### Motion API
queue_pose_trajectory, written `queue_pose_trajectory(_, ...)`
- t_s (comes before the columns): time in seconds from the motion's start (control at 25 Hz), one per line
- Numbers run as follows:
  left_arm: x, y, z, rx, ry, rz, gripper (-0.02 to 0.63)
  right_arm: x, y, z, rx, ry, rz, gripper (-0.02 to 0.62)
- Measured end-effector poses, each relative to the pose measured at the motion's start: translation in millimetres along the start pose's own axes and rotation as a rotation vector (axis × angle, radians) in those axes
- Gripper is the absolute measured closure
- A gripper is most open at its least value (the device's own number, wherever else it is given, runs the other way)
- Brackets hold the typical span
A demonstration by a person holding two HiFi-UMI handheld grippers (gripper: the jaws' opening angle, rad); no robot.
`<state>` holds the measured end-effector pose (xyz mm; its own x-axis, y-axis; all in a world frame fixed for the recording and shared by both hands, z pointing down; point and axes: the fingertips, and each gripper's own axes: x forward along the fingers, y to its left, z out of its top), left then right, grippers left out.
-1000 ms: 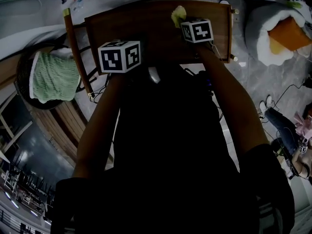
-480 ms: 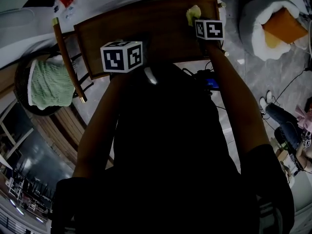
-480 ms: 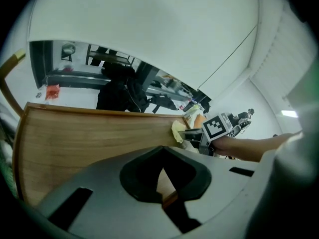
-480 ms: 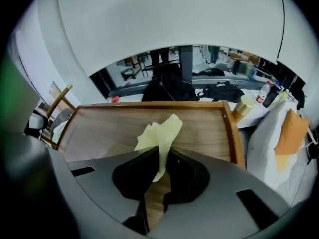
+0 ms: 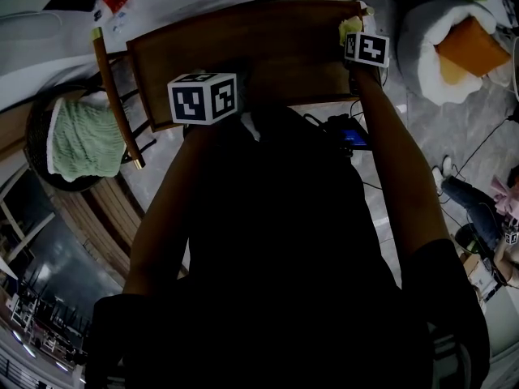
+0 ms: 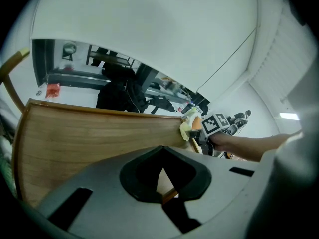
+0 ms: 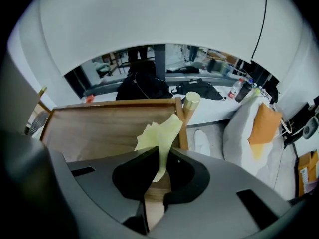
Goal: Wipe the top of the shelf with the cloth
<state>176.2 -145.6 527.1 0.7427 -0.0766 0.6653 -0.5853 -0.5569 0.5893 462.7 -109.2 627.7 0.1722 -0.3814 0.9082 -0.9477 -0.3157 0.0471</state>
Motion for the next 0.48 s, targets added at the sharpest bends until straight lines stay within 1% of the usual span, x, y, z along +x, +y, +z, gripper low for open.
queue_pose_trajectory(0.12, -8, 3, -1, 0.001, 0.001, 0.006, 0.595, -3, -6, -2, 0.027, 0.017, -0.038, 0.549)
queue_pose_trajectory(0.2, -16, 10, -1, -0.008, -0.004, 0.018, 0.595, -8, 3, 1, 0.017, 0.005, -0.021, 0.551)
queue_pose_trajectory(0.24, -21, 16, 0, -0.02, -0.01, 0.022, 0.595, -13, 14, 5, -0.002, -0.015, 0.004, 0.551)
queue_pose_trajectory(0.32, -34, 29, 4, -0.04, -0.027, 0.03, 0.595, -25, 50, 18, -0.042, -0.081, 0.077, 0.551)
queue_pose_trajectory(0.4, -53, 44, 10, -0.042, -0.043, 0.048, 0.595, -39, 99, 31, -0.068, -0.14, 0.169, 0.551)
queue_pose_trajectory(0.48, -74, 54, 14, -0.044, -0.062, 0.056, 0.595, -52, 154, 36, -0.095, -0.171, 0.269, 0.551)
